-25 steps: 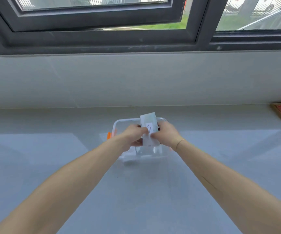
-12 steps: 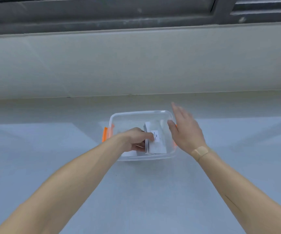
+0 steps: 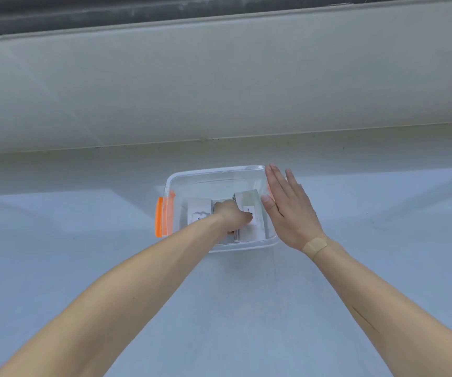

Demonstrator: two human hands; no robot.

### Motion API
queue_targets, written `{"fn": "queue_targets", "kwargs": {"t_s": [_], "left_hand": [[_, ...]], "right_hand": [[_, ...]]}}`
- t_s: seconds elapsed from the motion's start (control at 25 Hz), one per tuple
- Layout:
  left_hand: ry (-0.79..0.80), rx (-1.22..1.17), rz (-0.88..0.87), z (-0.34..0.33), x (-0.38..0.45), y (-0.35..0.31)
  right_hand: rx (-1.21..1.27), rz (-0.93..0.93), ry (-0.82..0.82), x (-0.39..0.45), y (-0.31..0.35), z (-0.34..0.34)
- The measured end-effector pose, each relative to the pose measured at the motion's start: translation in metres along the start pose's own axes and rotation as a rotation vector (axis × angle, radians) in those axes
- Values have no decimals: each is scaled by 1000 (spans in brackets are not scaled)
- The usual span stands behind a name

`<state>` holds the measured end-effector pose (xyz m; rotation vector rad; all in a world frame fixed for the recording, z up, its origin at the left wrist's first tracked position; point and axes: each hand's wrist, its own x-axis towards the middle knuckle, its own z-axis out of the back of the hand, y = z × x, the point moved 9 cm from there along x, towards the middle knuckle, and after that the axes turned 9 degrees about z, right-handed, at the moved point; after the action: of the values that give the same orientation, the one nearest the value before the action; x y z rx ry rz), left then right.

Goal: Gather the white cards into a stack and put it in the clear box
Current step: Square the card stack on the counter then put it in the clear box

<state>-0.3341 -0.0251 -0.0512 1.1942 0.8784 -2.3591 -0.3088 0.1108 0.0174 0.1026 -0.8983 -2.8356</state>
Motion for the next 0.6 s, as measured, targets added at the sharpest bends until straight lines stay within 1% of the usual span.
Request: {"fn": "queue_targets", "kwargs": {"t_s": [0.04,0.12,0.2,0.32,0.48,0.6], "left_hand": [[-39,67,1,1,0,-1],[-71,125,-17,3,0,-2],[-76,97,-39,4,1,-2],[-95,21,-12,10,3,4],[-38,-127,43,10,4,7],[-46,-75,5,5,2,2]], "right_hand": [[3,-5,-3,0,0,0],[21,-14,-14,0,-1,-1],[39,-19,-28,-1,-1,-1],[74,-29,-40,-1,-3,-2],[132,-53,-38,-2,-6,-5],[153,-64,-42,-3,-6,-6]]}}
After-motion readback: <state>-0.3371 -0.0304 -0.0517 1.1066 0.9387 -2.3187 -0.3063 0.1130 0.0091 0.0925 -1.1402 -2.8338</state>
